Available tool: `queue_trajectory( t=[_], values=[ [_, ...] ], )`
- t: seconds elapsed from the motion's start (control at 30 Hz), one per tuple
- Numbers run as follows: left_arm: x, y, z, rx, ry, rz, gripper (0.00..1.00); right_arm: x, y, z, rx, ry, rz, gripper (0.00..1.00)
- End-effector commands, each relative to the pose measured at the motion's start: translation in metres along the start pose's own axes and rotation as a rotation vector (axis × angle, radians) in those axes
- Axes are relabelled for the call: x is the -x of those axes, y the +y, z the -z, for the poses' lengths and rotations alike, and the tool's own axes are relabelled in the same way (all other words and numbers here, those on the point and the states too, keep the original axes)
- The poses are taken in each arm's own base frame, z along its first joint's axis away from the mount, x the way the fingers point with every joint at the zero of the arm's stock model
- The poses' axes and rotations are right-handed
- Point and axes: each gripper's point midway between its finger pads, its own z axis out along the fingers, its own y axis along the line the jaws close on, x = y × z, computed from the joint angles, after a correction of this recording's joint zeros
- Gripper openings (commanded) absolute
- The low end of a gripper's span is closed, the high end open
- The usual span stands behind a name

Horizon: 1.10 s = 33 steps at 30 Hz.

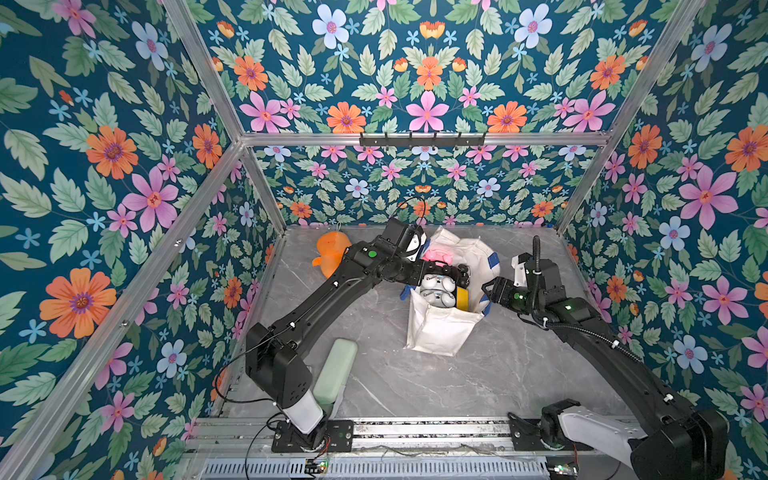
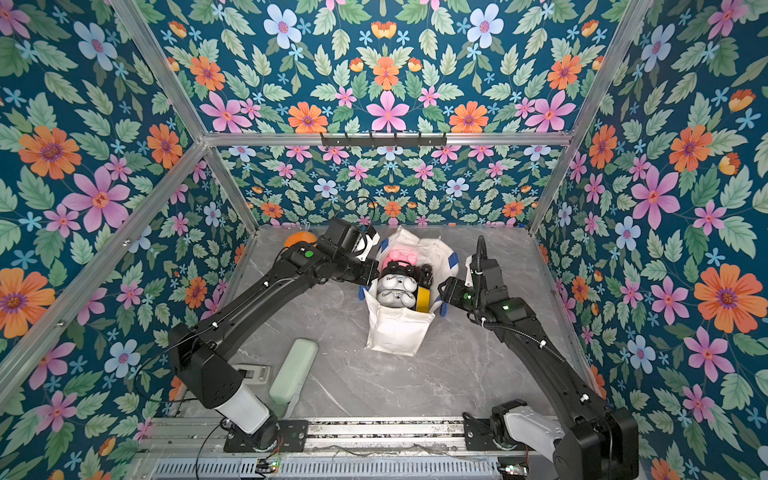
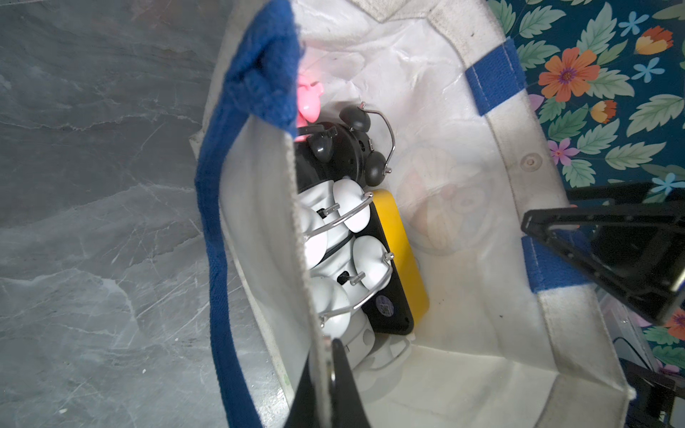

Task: Take the alarm clock out of the canvas bag
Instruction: Move the canvas bag to the center of the board, then pick up the canvas bag from the center of the board.

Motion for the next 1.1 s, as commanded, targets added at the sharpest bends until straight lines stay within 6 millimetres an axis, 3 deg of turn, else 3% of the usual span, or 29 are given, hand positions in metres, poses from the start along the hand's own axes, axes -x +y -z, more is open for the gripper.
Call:
queue_trajectory(
  t=[0.0, 0.07, 0.13, 0.27, 0.4, 0.5, 0.77, 0.87, 1.07],
  values=[
    [0.028, -0.003, 0.003, 0.0, -0.101, -0.027, 0.11, 0.009, 0.014, 0.0, 0.067, -0.035, -0.003, 0.5],
    [0.031, 0.002, 0.003, 0.029, -0.105, -0.015, 0.15, 0.01, 0.023, 0.001, 0.125, -0.044, 0.012, 0.47],
    [0.036, 0.006, 0.002, 0.057, -0.123, 0.003, 0.19, 0.01, 0.029, 0.003, 0.171, -0.064, 0.014, 0.36],
    [0.039, 0.013, -0.005, 0.093, -0.124, 0.024, 0.21, 0.01, 0.026, 0.003, 0.161, -0.069, 0.008, 0.26],
    [0.032, 0.03, -0.007, 0.189, -0.085, 0.036, 0.26, 0.008, 0.024, 0.003, 0.145, -0.06, 0.009, 0.24],
    [0.029, 0.045, 0.003, 0.285, -0.078, 0.042, 0.32, 0.008, 0.025, 0.003, 0.151, -0.06, 0.01, 0.24],
    [0.026, 0.068, 0.038, 0.429, -0.151, 0.066, 0.59, 0.008, 0.028, 0.004, 0.166, -0.058, 0.013, 0.23],
    [0.024, 0.066, 0.034, 0.405, -0.156, 0.07, 0.69, 0.008, 0.028, 0.005, 0.17, -0.06, 0.014, 0.23],
    [0.017, 0.072, 0.009, 0.419, -0.091, 0.077, 0.7, 0.008, 0.029, 0.006, 0.171, -0.059, 0.019, 0.23]
  ],
)
